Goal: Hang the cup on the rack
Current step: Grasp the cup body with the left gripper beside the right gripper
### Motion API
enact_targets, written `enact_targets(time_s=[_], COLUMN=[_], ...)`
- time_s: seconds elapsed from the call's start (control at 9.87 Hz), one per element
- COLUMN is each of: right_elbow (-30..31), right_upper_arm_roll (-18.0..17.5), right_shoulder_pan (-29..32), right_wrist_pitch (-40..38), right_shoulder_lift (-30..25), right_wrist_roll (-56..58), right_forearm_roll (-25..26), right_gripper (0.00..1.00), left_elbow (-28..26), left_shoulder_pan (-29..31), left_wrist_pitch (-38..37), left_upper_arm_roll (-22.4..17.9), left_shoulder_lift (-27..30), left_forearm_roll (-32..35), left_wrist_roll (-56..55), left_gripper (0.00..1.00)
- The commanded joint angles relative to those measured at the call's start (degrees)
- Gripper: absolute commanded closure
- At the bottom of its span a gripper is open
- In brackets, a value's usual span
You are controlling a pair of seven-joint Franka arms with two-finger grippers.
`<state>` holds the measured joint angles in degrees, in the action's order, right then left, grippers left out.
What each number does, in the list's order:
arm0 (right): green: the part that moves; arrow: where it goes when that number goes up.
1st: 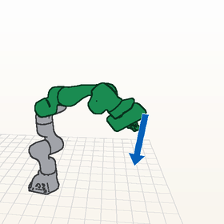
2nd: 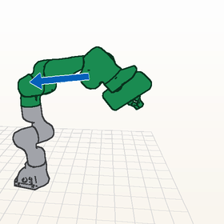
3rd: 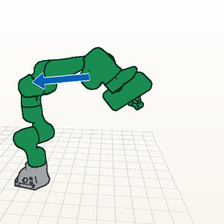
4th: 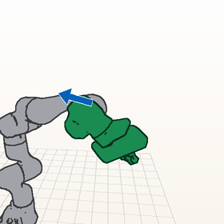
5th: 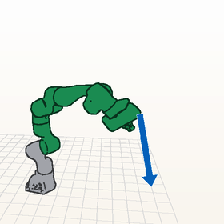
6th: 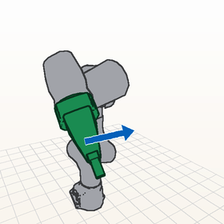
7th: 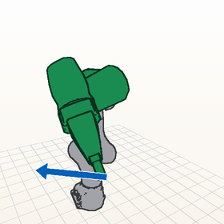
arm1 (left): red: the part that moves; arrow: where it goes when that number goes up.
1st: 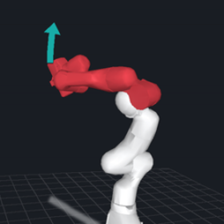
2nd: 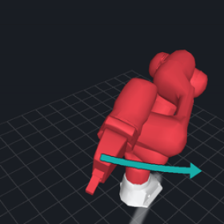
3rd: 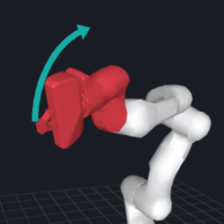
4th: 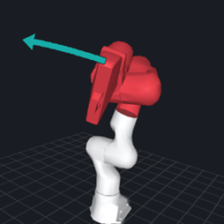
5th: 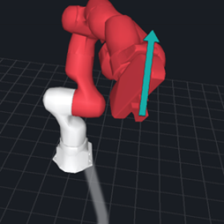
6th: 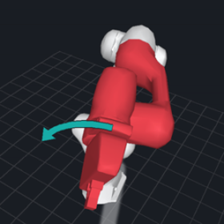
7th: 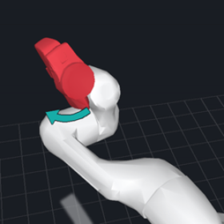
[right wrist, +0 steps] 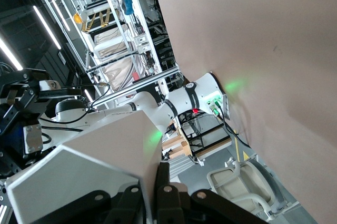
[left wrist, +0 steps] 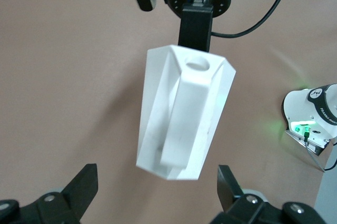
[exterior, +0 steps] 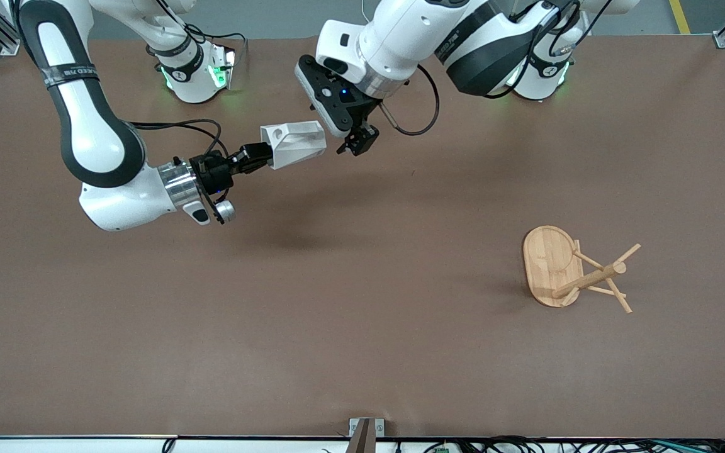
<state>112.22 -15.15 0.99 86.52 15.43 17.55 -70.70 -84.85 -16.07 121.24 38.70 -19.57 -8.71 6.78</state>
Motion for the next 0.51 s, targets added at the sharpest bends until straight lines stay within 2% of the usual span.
enact_targets(time_s=[0.0,0.2,0.41], right_elbow=[1.5,1.6,1.6], right_upper_arm_roll=[-0.6,-0.6,-0.6], right_shoulder_pan=[0.5,0.4,0.4], right_wrist_pitch=[-0.1,-0.1,-0.2], right_shoulder_lift=[-1.5,-1.6,-2.2], right_wrist_roll=[0.9,0.9,0.9], right_forearm_roll=[-1.7,-1.7,-1.7], right_gripper=[1.0,1.0,1.0], left_elbow=[-0.1,-0.2,-0.2], left_shoulder_pan=[-1.2,-3.0,-3.5], left_wrist_pitch=[0.5,1.5,4.3], left_upper_arm_roll=[-0.1,-0.2,-0.2], left_shoulder_lift=[-1.7,-1.9,-3.3], left_forearm_roll=[-0.2,0.3,5.0], left_wrist_roll=[0.9,1.1,1.3], left_gripper=[0.0,0.0,0.0])
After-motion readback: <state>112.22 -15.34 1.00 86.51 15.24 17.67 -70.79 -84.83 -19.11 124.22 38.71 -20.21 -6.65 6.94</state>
